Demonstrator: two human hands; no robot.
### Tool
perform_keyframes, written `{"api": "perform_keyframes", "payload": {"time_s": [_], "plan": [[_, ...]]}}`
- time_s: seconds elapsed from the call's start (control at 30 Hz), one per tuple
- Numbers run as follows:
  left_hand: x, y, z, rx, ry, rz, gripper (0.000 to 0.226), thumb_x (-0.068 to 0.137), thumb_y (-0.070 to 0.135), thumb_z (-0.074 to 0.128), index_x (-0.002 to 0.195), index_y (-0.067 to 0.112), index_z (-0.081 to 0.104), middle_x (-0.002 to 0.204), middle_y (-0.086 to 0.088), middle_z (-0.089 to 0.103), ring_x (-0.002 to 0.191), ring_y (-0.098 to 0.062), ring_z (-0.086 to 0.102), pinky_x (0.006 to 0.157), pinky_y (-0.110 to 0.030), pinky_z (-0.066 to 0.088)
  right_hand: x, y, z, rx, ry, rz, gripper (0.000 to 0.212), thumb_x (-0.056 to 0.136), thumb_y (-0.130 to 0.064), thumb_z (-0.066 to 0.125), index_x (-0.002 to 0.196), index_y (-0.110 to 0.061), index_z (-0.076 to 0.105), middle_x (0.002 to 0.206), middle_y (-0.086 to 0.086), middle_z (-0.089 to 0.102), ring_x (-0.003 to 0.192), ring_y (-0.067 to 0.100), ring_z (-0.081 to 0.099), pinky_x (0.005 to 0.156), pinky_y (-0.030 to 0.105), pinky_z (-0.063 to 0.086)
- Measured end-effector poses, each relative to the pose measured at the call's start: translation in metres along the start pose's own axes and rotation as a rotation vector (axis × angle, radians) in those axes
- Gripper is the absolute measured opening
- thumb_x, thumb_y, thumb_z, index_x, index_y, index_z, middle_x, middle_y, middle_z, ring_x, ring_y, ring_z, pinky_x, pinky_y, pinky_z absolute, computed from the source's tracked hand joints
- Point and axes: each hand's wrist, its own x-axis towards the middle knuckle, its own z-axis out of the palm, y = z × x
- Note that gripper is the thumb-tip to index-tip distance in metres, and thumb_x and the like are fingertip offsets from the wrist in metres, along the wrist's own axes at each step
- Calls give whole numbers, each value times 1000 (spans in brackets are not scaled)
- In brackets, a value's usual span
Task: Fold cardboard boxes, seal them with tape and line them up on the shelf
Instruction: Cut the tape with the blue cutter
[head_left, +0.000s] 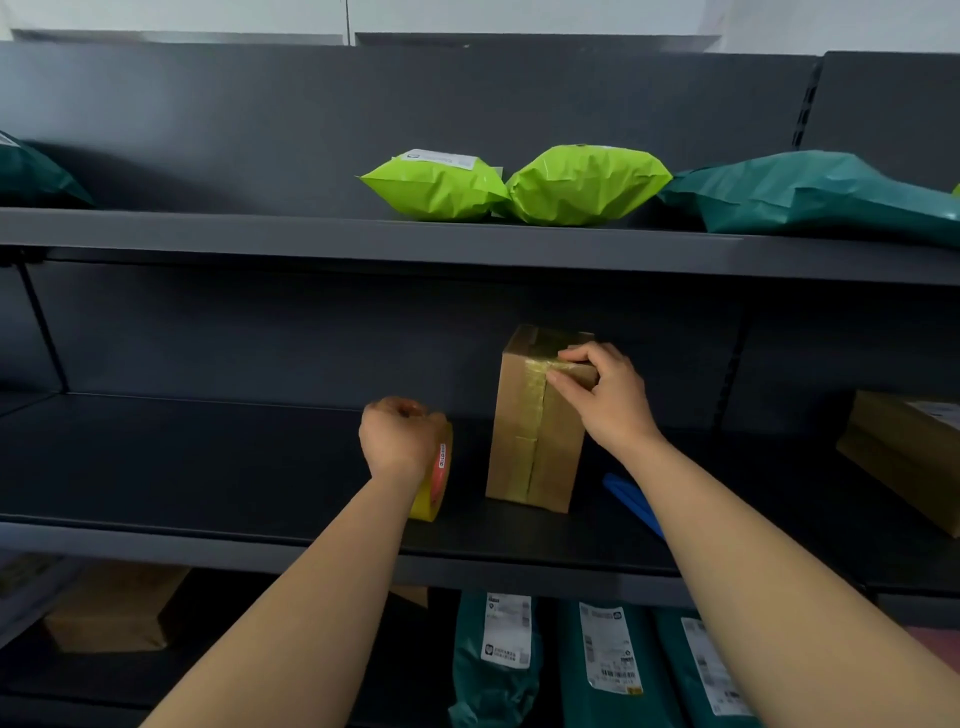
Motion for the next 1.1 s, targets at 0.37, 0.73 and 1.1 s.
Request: {"api": "perform_keyframes", "payload": {"time_s": [0.37, 0.73, 1.1], "plan": [[14, -16, 20, -141, -204, 75, 55, 92, 32, 65, 139, 15, 44, 138, -8, 48, 121, -22, 52, 100, -33, 44, -2, 5, 2, 144, -26, -5, 22, 88, -29, 68, 109, -31, 63, 121, -10, 54, 122, 13, 46, 106, 41, 39], [-4, -23, -6, 16, -279, 26, 46, 76, 54, 75, 97, 15, 59, 93, 0, 64, 90, -19, 63, 62, -27, 47, -5, -1, -4, 132, -75, 38, 33, 89, -20, 68, 121, -24, 62, 131, -7, 52, 125, 10, 45, 104, 24, 33], [-7, -23, -4, 224, -431, -32, 76, 69, 39, 85, 127, 10, 46, 114, -6, 58, 100, -22, 57, 70, -29, 45, 2, -5, -20, 73, -170, 66, 35, 93, -15, 62, 126, -25, 62, 138, -7, 52, 131, 9, 41, 105, 19, 27]]}}
